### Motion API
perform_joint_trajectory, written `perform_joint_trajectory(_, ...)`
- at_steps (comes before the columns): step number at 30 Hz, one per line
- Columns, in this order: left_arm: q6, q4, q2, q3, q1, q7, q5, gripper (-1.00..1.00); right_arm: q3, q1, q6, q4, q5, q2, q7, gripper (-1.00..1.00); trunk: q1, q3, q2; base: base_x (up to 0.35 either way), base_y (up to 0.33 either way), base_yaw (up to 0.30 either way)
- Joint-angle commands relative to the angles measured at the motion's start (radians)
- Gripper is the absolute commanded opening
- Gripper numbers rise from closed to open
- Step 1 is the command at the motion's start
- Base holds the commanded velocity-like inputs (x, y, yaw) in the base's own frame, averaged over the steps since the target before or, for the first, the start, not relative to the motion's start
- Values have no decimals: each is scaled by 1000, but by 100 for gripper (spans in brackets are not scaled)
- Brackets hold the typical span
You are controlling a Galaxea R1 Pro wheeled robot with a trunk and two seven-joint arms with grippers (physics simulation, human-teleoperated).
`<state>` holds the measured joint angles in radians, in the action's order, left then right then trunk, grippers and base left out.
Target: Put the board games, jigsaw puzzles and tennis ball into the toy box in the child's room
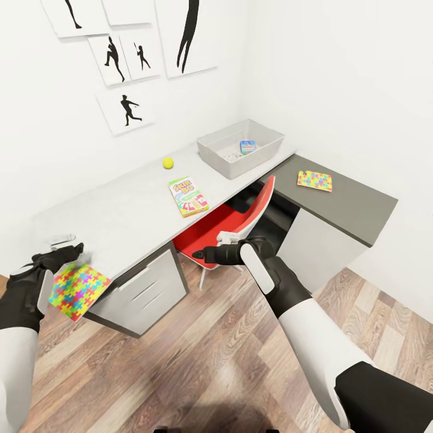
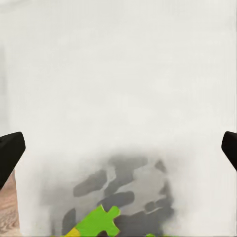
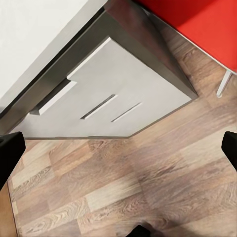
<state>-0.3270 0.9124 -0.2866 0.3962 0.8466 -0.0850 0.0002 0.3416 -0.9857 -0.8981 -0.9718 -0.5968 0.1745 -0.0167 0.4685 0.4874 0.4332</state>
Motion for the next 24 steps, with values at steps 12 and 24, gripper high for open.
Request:
perform_joint_trajectory(12, -83, 109, 0, 35, 0, -5, 0, 100, 0, -1, -2, 0, -1, 0, -2, 100, 1, 1, 2, 0, 0, 0)
perform_joint_trajectory(24, -325, 193, -30, 208, 0, -15, -9, 100, -3, -1, 3, 7, -3, 0, -3, 100, 1, 1, 2, 0, 0, 0)
